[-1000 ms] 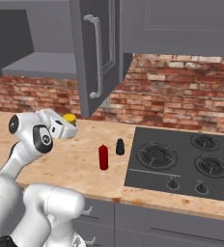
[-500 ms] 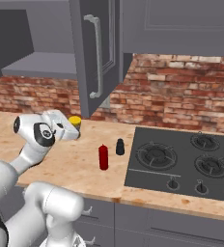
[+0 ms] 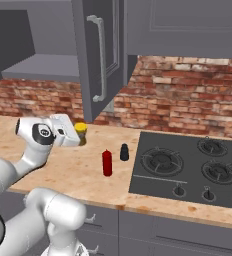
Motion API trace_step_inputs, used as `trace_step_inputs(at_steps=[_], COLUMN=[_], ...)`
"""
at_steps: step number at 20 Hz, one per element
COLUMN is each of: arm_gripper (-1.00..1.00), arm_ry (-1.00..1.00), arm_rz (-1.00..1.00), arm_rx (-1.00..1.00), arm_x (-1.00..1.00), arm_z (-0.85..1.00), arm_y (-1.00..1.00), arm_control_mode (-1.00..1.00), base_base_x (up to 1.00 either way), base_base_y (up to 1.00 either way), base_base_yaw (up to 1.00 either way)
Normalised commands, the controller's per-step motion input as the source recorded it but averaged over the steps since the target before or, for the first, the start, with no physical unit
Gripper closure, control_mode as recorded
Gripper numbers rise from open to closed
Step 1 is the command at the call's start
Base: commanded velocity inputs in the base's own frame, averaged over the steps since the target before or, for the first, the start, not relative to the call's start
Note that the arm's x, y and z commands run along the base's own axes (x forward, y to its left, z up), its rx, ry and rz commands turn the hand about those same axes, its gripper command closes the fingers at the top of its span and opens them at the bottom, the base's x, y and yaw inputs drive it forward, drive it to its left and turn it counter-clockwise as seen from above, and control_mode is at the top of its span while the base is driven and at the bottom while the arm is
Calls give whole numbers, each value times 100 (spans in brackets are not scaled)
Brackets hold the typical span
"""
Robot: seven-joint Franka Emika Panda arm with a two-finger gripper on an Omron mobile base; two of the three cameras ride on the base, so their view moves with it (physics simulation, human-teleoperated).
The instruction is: Collect the turmeric, ketchup, and shaker from the cabinet and place them next to the stove.
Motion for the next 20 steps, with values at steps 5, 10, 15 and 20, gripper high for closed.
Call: trace_step_inputs(at_steps=[5,10,15,20], arm_gripper=[100,100,100,100], arm_ry=[1,1,0,0], arm_rz=[-11,-9,-9,-9], arm_rx=[0,0,-4,-7], arm_x=[0,4,17,25], arm_z=[-3,-14,-29,-23], arm_y=[-24,-22,-17,-8], arm_control_mode=[-100,-100,-100,-100], base_base_x=[0,0,0,0], base_base_y=[0,0,0,0], base_base_yaw=[0,0,0,0])
